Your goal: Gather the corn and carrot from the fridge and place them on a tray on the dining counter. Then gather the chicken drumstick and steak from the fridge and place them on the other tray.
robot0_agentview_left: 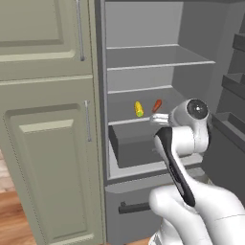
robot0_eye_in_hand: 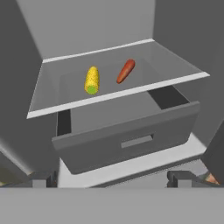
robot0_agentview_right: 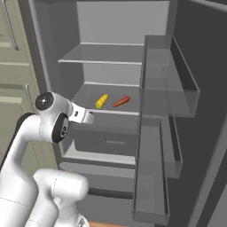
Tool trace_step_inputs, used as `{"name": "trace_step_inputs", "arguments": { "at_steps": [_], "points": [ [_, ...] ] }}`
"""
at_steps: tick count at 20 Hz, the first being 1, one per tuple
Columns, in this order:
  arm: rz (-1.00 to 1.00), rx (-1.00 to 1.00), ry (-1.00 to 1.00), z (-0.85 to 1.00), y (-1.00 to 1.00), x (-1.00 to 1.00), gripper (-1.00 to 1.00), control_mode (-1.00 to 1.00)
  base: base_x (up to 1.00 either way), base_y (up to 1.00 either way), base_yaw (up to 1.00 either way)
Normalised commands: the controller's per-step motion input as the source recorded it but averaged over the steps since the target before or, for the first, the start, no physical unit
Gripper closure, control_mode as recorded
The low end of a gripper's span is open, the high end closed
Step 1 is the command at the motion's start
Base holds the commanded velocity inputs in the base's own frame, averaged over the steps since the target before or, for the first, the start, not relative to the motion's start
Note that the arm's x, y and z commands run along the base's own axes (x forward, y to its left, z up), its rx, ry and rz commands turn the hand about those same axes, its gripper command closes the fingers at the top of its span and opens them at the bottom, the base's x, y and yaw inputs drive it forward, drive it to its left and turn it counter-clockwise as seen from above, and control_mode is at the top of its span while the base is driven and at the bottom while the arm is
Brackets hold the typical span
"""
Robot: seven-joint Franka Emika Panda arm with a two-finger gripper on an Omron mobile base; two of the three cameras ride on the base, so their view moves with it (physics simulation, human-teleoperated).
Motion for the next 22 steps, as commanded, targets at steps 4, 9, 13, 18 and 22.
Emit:
{"name": "trace_step_inputs", "arguments": {
  "at_steps": [4, 9, 13, 18, 22],
  "points": [
    [-0.01, -0.01, 0.04, 0.18, 0.11, 0.66, -1.0, -1.0, 0.0, 0.0, 0.0],
    [0.0, 0.0, 0.01, 0.1, 0.0, 0.71, -1.0, -1.0, 0.0, 0.0, 0.0],
    [0.0, 0.0, 0.03, -0.01, -0.03, 0.2, -1.0, -1.0, 0.0, 0.0, 0.0],
    [0.0, 0.0, 0.01, -0.2, 0.0, 0.31, -1.0, -1.0, 0.0, 0.0, 0.0],
    [0.0, 0.0, 0.0, -0.14, 0.0, 0.45, -1.0, -1.0, 0.0, 0.0, 0.0]
  ]
}}
